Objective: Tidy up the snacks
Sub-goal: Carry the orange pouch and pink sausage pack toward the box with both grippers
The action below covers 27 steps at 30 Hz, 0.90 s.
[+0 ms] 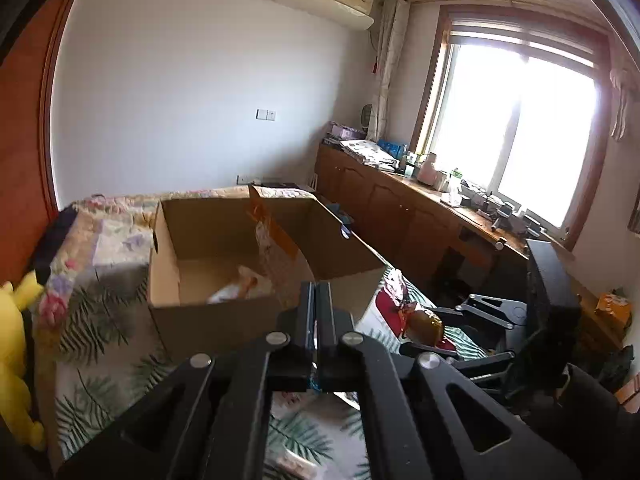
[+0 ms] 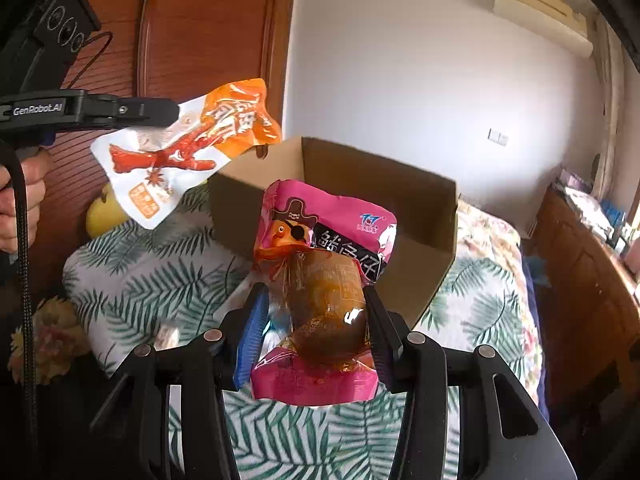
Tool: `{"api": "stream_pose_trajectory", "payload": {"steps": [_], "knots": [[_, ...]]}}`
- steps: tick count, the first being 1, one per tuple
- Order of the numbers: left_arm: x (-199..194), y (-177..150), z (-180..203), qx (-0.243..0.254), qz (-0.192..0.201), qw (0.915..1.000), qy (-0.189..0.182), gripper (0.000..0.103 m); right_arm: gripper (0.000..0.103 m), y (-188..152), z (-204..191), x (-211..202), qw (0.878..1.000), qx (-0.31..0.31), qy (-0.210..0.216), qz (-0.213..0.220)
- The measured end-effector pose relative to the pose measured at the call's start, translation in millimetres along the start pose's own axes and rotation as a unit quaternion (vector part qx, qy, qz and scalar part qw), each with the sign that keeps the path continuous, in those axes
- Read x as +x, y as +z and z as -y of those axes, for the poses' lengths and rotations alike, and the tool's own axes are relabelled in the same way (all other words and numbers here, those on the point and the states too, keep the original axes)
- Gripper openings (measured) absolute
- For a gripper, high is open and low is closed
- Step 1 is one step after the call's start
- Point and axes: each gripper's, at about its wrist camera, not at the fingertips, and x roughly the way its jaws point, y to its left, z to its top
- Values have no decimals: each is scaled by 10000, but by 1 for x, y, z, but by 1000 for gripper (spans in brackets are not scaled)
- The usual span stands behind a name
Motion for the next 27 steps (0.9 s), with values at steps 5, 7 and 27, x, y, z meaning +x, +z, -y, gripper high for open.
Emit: {"api": "stream_pose_trajectory", "payload": {"steps": [5, 7, 27], "knots": [[16, 16, -10, 38, -4, 9999, 164, 0, 48, 19, 6, 8, 10000, 47, -60, 25], [24, 21, -16, 33, -36, 9997, 236, 0, 48, 25, 10, 13, 9999, 99, -77, 2], [104, 24, -72, -373, -570, 9951, 722, 0, 48, 57, 40, 70, 9971, 623, -102, -423]]}}
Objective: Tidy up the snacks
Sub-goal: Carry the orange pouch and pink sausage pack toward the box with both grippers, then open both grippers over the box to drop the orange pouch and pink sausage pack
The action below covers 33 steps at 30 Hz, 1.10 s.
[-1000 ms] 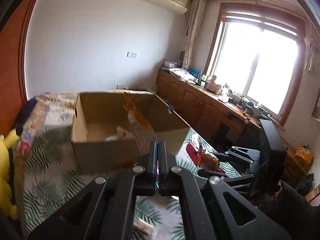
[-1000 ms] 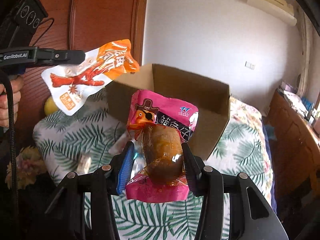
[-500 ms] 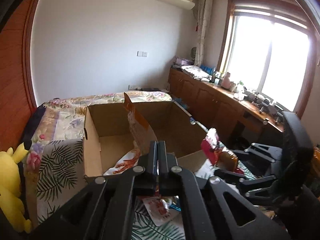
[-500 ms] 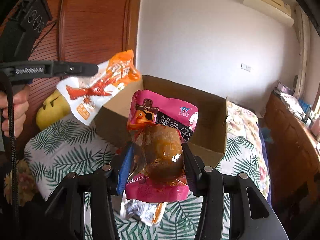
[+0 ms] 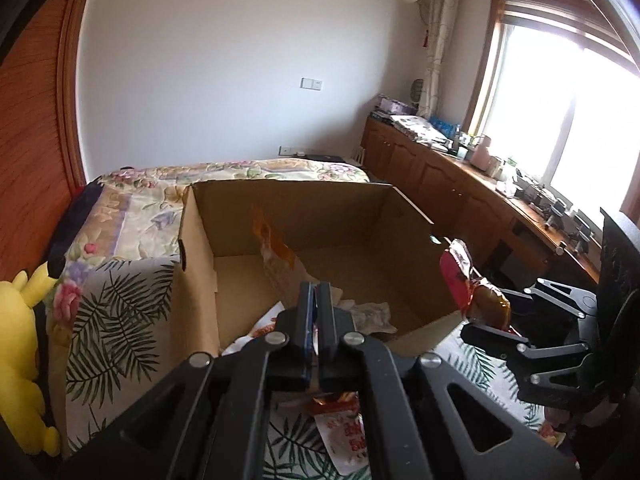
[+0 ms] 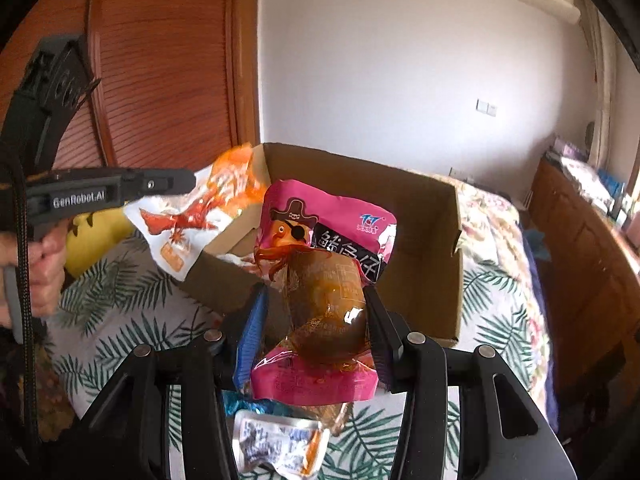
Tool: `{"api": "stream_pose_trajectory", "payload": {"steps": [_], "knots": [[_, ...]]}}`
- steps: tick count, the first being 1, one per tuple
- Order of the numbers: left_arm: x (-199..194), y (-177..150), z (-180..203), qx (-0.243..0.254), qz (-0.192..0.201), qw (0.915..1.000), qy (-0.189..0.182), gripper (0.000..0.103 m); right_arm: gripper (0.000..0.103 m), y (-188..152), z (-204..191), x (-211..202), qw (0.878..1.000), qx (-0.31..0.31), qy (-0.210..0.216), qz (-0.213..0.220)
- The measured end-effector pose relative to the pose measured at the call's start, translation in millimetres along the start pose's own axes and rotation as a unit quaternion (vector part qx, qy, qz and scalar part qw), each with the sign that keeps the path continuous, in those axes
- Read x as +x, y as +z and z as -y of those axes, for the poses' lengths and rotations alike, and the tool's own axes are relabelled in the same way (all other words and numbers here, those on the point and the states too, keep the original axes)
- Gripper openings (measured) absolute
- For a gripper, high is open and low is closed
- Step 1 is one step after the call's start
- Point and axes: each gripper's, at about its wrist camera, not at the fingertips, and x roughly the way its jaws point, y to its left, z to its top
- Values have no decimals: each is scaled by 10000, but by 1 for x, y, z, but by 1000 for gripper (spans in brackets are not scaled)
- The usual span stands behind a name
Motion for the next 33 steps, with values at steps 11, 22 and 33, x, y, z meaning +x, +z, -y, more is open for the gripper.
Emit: {"api": "stream_pose_trajectory", "payload": {"steps": [11, 22, 33], "knots": [[17, -3, -12, 55, -215, 9989, 403, 1, 49, 11, 11, 29, 9986, 444, -172, -224], [23, -9, 2, 318, -359, 9972, 566, 19, 51, 16, 17, 36, 9974, 674, -202, -176], [1, -18, 23, 696, -230, 9949, 692, 35, 60, 8, 10, 14, 9975, 680, -143, 157]]}}
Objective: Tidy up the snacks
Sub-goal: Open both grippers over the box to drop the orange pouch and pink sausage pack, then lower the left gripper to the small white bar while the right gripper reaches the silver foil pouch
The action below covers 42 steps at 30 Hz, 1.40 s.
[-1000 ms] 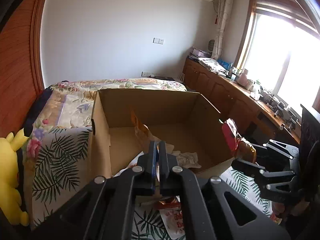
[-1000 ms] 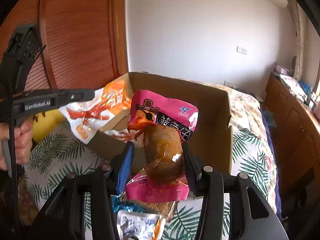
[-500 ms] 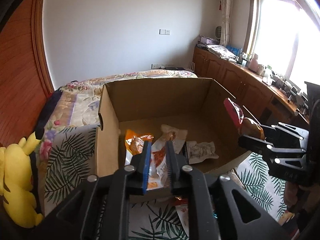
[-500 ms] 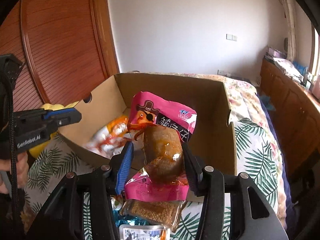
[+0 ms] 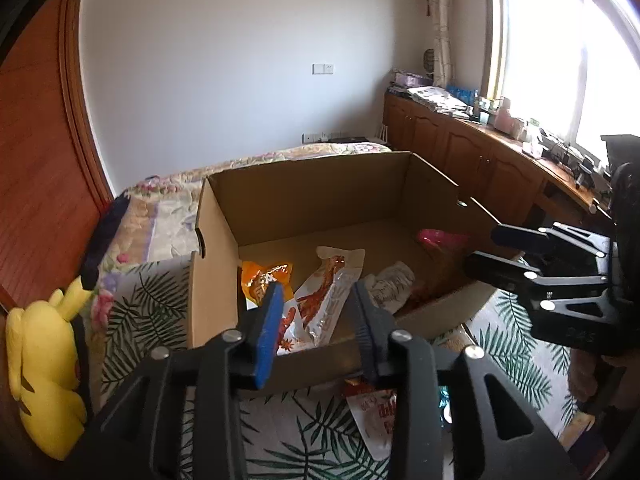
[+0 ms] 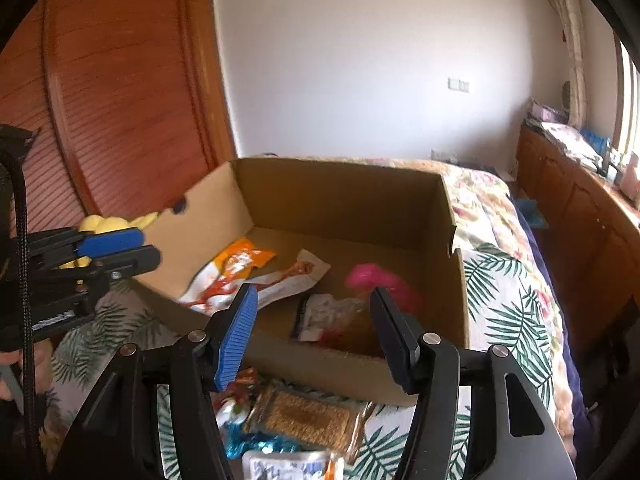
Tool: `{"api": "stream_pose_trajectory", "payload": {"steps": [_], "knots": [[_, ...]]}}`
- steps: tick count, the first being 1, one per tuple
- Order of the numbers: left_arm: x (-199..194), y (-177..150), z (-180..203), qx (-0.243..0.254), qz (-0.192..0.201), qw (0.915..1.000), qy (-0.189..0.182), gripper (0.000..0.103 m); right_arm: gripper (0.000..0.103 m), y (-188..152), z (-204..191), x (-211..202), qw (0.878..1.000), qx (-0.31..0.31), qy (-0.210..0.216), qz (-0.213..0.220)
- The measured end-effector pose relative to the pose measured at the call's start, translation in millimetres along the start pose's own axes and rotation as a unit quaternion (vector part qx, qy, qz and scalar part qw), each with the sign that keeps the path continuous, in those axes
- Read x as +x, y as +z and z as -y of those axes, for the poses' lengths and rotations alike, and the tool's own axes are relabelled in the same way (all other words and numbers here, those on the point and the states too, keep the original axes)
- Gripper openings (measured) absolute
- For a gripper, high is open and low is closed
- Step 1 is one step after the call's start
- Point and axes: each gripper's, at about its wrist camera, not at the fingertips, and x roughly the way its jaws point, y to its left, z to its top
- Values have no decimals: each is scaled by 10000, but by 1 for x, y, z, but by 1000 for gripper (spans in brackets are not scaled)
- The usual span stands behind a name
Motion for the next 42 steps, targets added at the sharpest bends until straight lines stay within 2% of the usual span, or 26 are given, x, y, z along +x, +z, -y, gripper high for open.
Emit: {"api": "stream_pose_trajectory", "payload": {"steps": [7, 12, 18, 23, 32, 36, 42], "knots": [[-26, -23, 11, 139, 35, 9997, -184, 39, 60, -34, -13, -50, 9990, -292, 226, 270], [-39, -49, 18, 150, 59, 9994, -295, 40, 62, -66, -13, -61, 9989, -316, 311, 146], [-42, -84, 25, 135, -70, 9992, -380, 45, 62, -102, -11, -40, 9988, -337, 195, -310], [-34, -116, 28, 53, -312, 9988, -373, 45, 66, -123, -11, -24, 9974, -329, 287, -566], [-23, -159, 32, -172, -630, 9962, -574, 45, 70, -136, -17, 6, 9945, -267, 249, -977], [-23, -166, 31, -263, -657, 9957, -605, 45, 71, -136, -15, 13, 9939, -213, 203, -1062], [-27, -175, 33, -353, -669, 9950, -652, 45, 77, -139, -15, 23, 9925, -251, 103, -1195]]}}
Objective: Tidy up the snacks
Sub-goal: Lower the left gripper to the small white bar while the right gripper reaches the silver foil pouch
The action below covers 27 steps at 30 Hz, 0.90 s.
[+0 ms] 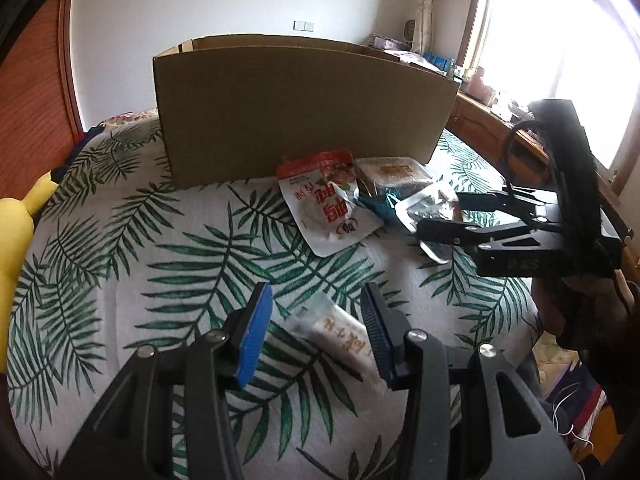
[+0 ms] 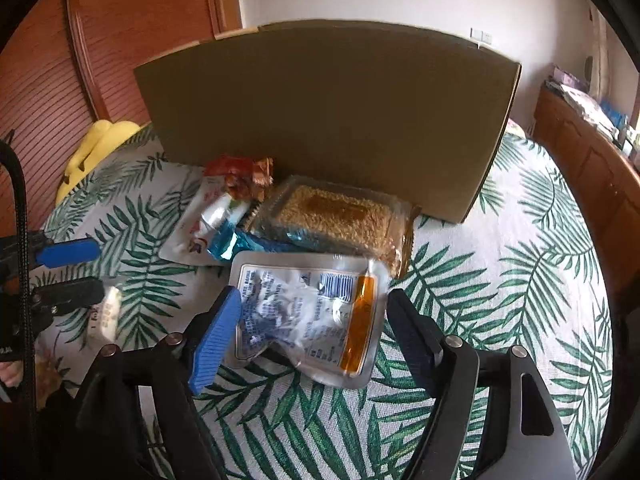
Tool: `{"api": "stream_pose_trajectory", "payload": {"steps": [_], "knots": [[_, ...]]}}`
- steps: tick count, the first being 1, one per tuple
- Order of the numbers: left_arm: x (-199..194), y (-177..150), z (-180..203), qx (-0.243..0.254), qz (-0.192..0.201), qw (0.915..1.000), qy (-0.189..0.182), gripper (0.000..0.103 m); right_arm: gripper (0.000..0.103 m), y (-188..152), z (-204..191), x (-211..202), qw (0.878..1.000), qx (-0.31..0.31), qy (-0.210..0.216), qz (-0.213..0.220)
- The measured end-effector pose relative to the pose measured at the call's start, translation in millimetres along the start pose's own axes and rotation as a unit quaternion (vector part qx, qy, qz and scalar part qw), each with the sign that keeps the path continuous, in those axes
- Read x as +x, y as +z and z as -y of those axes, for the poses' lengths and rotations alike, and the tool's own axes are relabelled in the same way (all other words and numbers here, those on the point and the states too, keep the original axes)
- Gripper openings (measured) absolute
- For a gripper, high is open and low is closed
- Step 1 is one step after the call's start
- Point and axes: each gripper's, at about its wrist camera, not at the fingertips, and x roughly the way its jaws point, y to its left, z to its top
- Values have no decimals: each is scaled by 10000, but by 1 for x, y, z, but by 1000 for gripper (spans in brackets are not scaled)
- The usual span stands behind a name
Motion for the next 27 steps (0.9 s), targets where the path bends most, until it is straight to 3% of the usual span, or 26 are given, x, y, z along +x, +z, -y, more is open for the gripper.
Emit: {"api": "stream_pose_trajectory", "payload": {"steps": [13, 19, 27], "knots": [[9, -12, 14, 95, -38, 9996, 260, 47, 81, -1, -5, 7, 9998, -140, -34, -139], [13, -12, 15, -90, -99, 9993, 360, 52, 82, -2, -5, 9, 9998, -111, -98, -128], [17, -18, 33, 107, -95, 9962, 860, 61, 82, -2, -4, 8, 9998, -103, -86, -124]]}}
